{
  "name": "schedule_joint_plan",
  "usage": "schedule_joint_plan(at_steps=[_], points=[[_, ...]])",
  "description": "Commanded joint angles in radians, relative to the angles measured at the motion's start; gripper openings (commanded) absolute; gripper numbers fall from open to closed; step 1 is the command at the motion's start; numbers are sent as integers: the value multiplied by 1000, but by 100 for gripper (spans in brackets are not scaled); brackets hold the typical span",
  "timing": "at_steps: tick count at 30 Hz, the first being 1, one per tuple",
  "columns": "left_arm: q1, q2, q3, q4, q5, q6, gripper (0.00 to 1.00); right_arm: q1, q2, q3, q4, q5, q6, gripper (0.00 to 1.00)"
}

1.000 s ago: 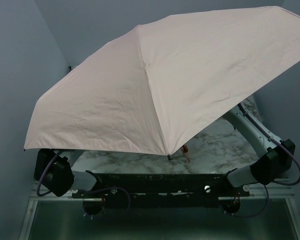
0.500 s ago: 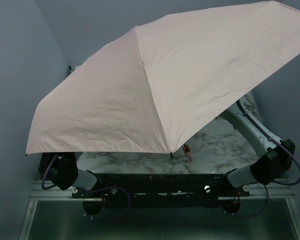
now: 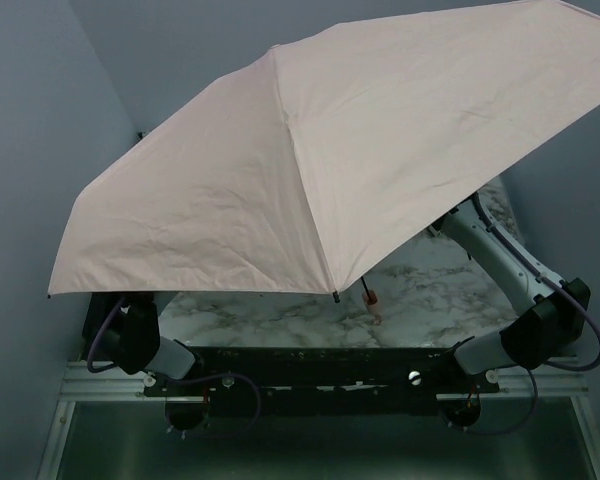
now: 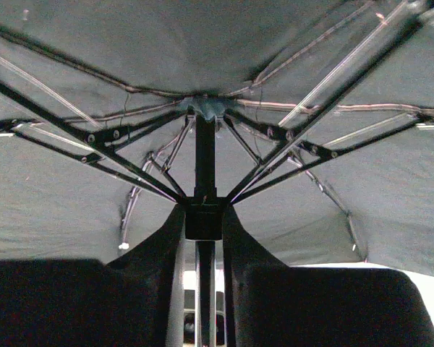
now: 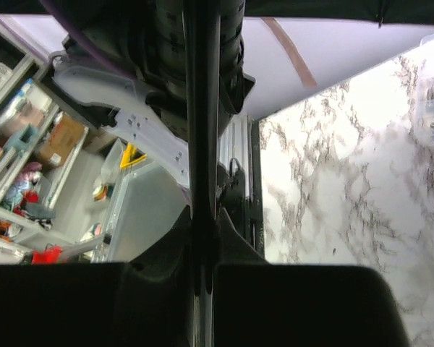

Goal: Put away the umbrella

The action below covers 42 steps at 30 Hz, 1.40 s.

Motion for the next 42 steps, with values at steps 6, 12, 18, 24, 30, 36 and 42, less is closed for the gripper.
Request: schedule_joint_plan(at_steps=[6, 12, 18, 24, 30, 36, 42], points=[[5, 14, 45, 92, 13, 37, 0, 5, -16, 12, 56, -26, -10, 1], [7, 5, 41, 88, 55, 29, 16, 5, -15, 33, 18, -14, -43, 1], [8, -34, -19, 32, 220, 13, 6, -11, -19, 73, -84, 28, -126, 1], [8, -83, -117, -64, 392, 0, 1, -66, -22, 67, -86, 95, -106, 1], [-60, -64, -194, -84, 460, -72, 0, -92, 9, 69, -90, 171, -116, 1], [-152, 37, -217, -10, 387, -164, 0, -94, 38, 83, -132, 273, -168, 1], [-222, 91, -238, 4, 331, -200, 0, -109, 42, 76, -163, 367, -215, 0]])
